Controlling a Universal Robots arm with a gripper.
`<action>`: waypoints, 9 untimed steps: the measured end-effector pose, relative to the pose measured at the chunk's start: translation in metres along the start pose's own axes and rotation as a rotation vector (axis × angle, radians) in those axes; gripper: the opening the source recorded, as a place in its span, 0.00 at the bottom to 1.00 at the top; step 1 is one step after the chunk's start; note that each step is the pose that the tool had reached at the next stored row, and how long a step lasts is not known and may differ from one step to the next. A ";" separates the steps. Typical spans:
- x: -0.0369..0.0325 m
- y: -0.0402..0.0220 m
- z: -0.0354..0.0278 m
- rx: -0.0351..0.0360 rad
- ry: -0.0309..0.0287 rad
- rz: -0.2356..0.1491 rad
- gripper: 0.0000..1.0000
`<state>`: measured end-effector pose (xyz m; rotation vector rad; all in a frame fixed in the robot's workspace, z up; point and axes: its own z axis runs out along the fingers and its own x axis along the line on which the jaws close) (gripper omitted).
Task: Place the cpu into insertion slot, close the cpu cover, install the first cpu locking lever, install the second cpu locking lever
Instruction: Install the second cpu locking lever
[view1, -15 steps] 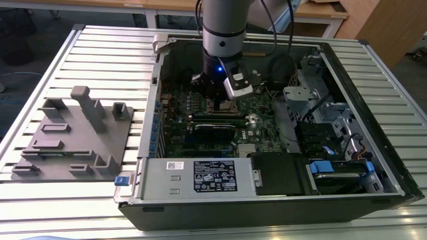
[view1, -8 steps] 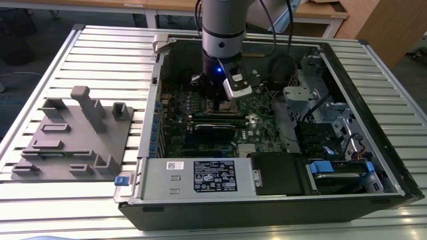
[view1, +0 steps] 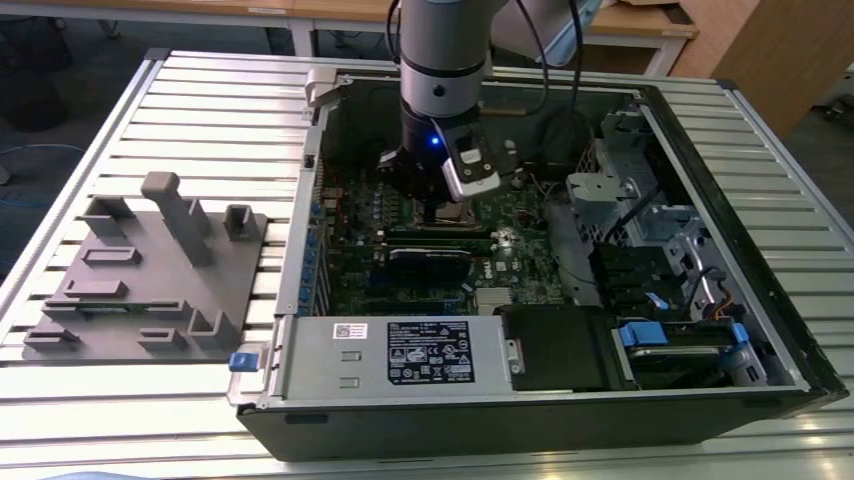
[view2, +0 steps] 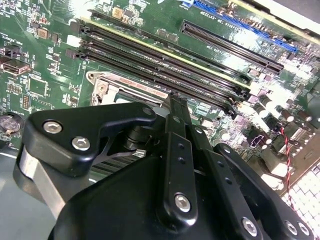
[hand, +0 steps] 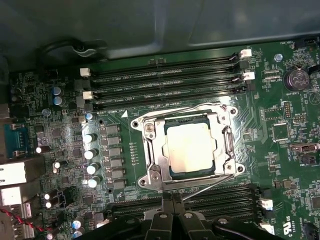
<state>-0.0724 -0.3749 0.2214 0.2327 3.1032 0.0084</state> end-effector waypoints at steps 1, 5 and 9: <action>0.0000 0.0000 0.0005 0.0001 0.0004 0.000 0.10; 0.0002 0.0000 0.0027 0.0005 0.0033 0.000 0.10; 0.0002 -0.0002 0.0042 0.0007 0.0076 0.000 0.10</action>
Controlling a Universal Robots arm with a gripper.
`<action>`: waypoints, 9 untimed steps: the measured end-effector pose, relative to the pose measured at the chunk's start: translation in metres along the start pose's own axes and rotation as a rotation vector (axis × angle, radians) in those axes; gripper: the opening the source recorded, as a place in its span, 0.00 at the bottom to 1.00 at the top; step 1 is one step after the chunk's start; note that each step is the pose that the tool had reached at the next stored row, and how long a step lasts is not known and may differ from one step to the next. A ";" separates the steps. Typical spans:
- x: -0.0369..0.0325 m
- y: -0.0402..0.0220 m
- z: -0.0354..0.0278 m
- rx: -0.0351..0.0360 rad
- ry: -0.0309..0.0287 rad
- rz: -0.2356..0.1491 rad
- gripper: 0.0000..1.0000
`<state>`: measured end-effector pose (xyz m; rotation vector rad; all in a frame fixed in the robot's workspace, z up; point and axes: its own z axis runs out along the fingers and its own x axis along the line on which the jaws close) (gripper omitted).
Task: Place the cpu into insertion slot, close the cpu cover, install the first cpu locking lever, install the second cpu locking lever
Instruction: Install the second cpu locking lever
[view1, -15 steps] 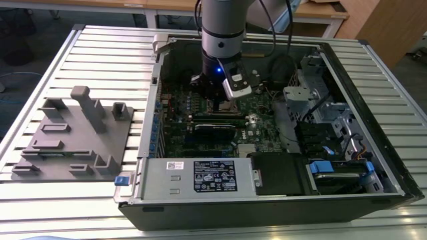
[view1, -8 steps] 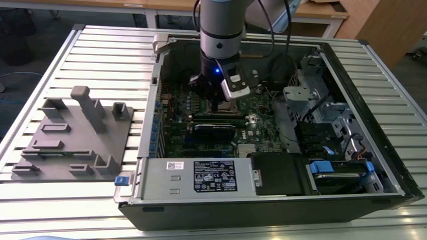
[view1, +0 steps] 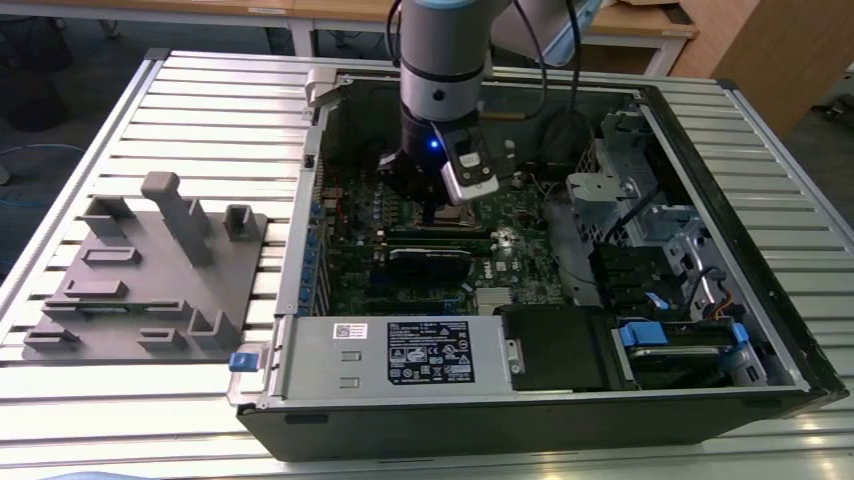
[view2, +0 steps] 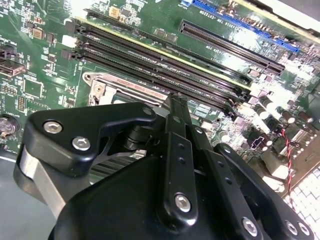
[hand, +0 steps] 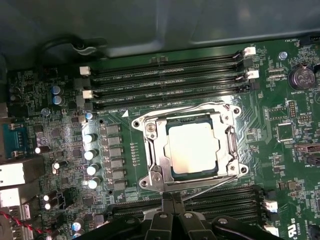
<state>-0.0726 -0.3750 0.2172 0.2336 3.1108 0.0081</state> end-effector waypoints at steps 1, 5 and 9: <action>0.0000 0.0000 0.0005 0.0000 0.0012 0.000 0.10; 0.0000 -0.0002 0.0024 -0.0002 0.0056 0.000 0.10; 0.0001 -0.0004 0.0042 -0.0003 0.0088 0.000 0.10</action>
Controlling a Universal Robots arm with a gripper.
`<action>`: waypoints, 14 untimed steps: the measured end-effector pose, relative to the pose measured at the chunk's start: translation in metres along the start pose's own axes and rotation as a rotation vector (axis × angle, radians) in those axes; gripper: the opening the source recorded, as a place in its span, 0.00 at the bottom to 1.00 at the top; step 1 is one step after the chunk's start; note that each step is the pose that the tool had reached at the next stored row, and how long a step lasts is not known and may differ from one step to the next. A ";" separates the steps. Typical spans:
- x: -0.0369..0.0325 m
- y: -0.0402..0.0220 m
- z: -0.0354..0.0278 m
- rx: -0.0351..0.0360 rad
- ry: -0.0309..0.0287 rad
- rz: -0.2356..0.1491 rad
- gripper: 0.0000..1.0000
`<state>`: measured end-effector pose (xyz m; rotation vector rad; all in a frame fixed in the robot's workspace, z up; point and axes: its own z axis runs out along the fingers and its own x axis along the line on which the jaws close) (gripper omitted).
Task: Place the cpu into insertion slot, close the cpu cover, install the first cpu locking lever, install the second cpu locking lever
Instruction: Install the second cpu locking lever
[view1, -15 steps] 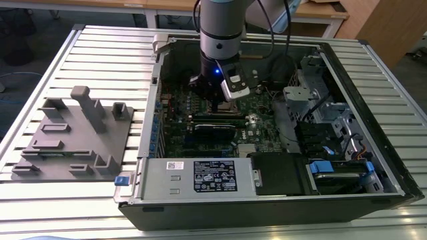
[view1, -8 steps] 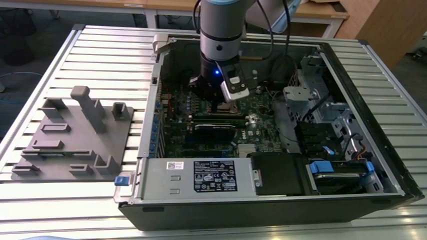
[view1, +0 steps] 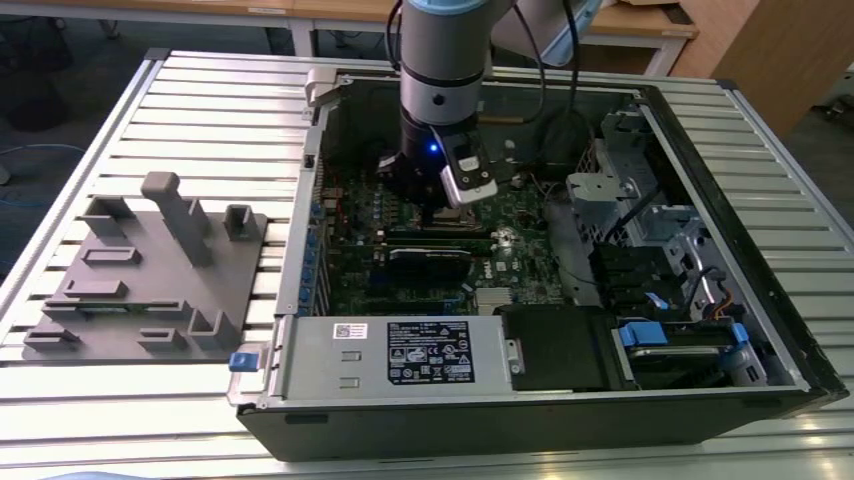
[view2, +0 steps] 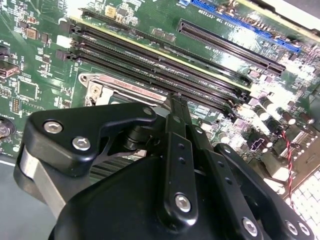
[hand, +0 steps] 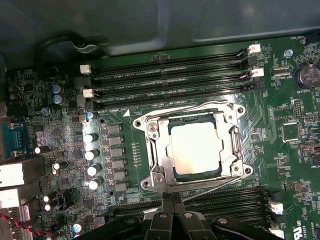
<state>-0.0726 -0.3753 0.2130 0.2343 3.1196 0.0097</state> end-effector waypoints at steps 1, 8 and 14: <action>0.0000 0.0000 0.0004 -0.0001 0.0005 0.000 0.10; 0.0002 -0.0002 0.0024 -0.0027 0.0017 0.000 0.10; 0.0002 -0.0012 0.0034 -0.0145 0.0034 0.000 0.10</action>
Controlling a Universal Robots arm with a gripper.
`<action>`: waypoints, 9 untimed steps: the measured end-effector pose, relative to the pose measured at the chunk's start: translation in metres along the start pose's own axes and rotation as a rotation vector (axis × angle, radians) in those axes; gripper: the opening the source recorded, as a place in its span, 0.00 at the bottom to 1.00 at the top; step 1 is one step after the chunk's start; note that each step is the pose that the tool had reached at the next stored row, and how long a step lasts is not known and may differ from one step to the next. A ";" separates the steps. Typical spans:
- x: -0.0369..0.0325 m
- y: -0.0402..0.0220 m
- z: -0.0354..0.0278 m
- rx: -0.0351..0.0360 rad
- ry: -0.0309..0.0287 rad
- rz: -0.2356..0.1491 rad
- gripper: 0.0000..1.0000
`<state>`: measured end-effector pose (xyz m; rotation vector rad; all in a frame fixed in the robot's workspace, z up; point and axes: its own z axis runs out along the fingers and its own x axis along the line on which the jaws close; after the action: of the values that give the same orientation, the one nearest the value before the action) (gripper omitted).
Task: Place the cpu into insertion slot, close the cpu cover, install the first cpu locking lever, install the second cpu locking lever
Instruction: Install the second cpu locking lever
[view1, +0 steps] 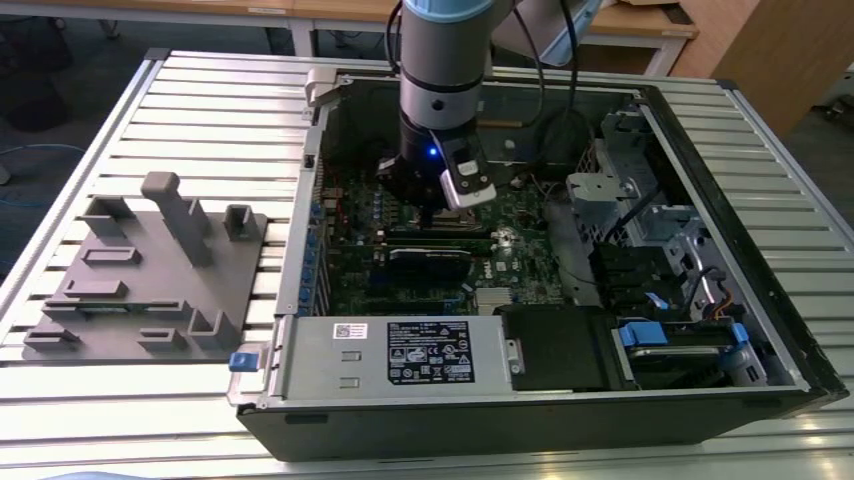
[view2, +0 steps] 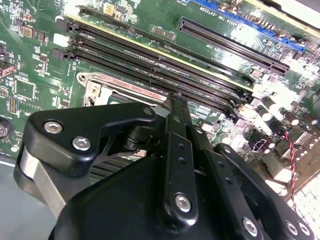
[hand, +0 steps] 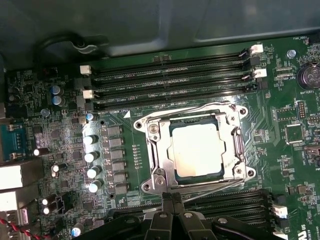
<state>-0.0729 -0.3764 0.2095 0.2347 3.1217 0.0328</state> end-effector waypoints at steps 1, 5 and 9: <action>-0.0001 -0.0002 0.0001 -0.0006 0.0001 0.000 0.10; -0.0002 -0.0018 0.0005 -0.0072 0.0011 0.000 0.10; -0.0003 -0.0033 0.0009 -0.0172 0.0026 0.000 0.10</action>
<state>-0.0731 -0.3797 0.2086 0.2348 3.1226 0.0600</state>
